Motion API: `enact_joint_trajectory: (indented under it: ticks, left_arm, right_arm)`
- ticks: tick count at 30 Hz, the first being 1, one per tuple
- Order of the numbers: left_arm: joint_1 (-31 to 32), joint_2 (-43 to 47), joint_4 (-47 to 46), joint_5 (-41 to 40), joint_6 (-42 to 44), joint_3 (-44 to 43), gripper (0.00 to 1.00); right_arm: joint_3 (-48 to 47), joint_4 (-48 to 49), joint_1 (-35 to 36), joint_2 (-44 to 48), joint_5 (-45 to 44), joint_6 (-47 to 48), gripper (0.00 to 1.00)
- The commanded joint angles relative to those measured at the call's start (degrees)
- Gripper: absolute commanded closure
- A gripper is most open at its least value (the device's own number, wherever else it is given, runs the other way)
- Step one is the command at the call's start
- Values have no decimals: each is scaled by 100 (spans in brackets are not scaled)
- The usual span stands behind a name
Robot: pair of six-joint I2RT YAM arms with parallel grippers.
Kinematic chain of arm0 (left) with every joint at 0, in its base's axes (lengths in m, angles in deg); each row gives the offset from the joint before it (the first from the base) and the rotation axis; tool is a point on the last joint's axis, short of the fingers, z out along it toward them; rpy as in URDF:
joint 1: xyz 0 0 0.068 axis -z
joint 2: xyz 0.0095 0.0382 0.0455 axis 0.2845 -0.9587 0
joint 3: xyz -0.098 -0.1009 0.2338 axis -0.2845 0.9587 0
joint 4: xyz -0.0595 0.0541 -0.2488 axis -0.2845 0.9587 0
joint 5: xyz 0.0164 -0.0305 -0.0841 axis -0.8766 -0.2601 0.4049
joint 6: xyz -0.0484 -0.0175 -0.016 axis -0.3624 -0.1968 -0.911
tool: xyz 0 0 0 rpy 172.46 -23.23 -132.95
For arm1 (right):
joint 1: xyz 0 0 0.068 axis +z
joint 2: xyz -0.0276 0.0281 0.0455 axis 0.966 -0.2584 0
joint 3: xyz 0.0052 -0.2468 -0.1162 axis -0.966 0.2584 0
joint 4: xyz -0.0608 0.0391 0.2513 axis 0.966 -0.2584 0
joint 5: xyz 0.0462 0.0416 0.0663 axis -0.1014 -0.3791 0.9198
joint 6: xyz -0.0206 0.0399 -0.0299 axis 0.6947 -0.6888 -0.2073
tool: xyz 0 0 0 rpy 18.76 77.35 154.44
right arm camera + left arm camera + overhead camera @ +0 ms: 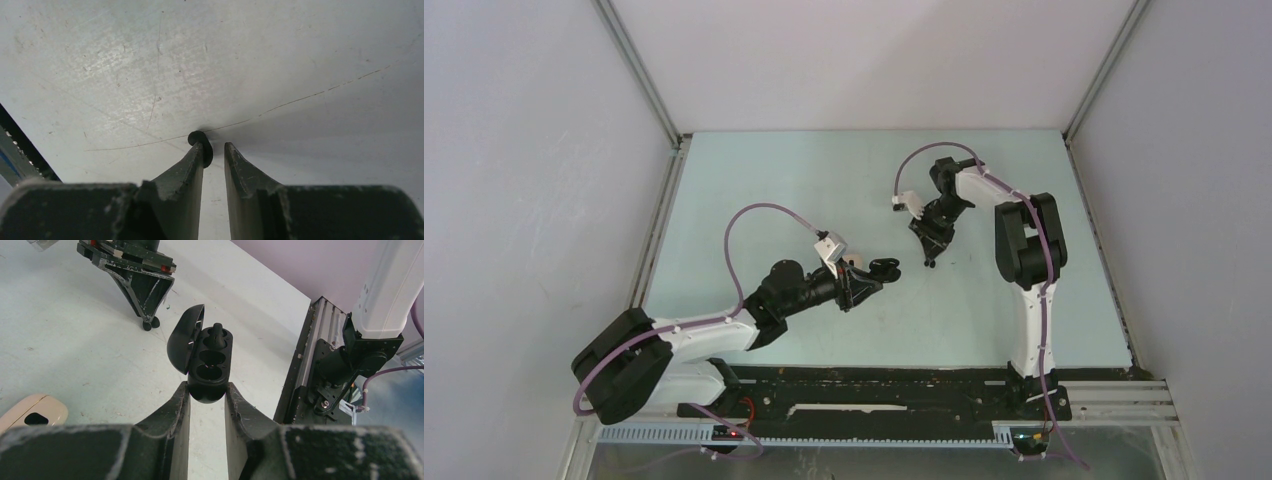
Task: Insert the wireless bluetooth earbuds into the charging case
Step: Pick up the earbud from the center of the board, then place the earbud in the charging case.
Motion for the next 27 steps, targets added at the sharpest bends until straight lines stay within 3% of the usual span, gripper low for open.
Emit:
enact_joint_trajectory:
  ticks: [1,12,20,27]
  left_arm:
    - [-2,-42,-235,95,84,27,100]
    - [-1,-59,-235,118,102,18,100]
    - [0,-177,-235,158,179,6,100]
    - [5,-251,-235,479,543,-29,100]
  right_arm:
    - [100,-310,14,231,195,83,76]
    - [166,-356,21,552,418,99,98]
    - [423,-703,46,1984,397,673,100]
    - [429,-1259,359,3094,1012,807,100]
